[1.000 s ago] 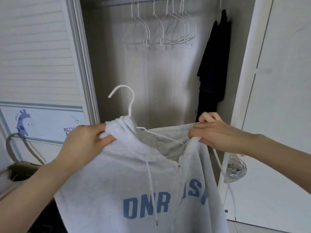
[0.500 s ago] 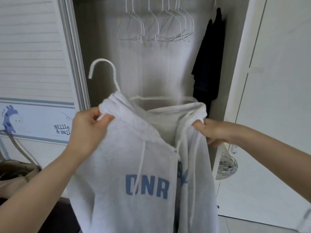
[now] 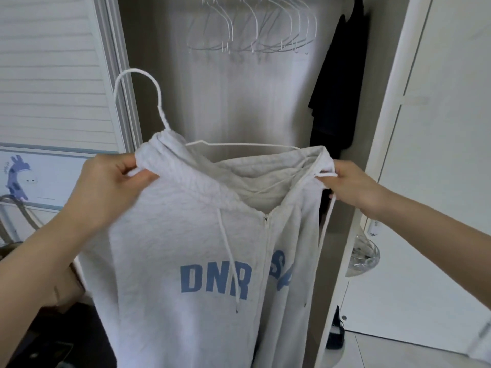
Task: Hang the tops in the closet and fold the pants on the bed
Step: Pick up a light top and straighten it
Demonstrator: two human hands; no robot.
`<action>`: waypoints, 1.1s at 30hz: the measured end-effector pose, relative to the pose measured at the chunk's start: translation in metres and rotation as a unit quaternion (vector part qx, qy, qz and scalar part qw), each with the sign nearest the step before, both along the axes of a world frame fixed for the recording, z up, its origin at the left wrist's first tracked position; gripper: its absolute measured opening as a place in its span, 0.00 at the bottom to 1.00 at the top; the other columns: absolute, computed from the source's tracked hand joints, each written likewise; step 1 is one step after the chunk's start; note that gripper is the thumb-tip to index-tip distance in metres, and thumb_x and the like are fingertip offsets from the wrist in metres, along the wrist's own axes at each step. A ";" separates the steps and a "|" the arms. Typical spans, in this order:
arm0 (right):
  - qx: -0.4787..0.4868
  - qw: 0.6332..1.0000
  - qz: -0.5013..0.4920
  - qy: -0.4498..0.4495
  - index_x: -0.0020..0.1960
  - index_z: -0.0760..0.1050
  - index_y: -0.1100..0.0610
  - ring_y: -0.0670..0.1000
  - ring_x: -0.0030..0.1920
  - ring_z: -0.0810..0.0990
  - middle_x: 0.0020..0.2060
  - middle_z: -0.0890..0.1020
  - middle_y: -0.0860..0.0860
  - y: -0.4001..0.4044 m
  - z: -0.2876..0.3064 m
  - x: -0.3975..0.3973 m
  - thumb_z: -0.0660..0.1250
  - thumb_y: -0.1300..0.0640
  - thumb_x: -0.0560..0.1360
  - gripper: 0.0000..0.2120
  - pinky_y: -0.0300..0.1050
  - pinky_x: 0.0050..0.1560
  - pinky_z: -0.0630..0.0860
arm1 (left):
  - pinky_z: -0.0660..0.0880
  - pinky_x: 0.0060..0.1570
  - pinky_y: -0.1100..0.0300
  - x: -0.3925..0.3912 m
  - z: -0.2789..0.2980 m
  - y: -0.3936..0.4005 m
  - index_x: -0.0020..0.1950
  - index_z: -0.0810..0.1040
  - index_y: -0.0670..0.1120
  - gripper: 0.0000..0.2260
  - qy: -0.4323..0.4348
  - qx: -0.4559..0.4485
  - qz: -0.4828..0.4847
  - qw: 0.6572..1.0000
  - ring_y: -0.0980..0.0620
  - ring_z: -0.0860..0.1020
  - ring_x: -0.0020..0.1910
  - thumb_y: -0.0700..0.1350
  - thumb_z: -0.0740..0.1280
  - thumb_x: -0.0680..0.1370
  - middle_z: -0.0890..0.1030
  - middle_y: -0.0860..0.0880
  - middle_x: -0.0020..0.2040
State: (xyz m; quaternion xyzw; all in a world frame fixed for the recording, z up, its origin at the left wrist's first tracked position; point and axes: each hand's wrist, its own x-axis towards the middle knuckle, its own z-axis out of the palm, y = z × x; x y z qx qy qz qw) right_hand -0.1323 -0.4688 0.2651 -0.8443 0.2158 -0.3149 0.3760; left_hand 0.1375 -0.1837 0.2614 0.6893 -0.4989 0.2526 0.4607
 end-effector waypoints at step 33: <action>0.081 0.943 0.187 0.262 0.60 0.73 0.36 0.45 0.52 0.78 0.53 0.80 0.40 0.030 -0.016 0.019 0.70 0.51 0.74 0.18 0.41 0.51 0.72 | 0.69 0.30 0.49 -0.010 -0.030 -0.014 0.32 0.75 0.36 0.19 -0.055 0.039 0.051 0.996 0.42 0.63 0.28 0.50 0.71 0.74 0.69 0.40 0.24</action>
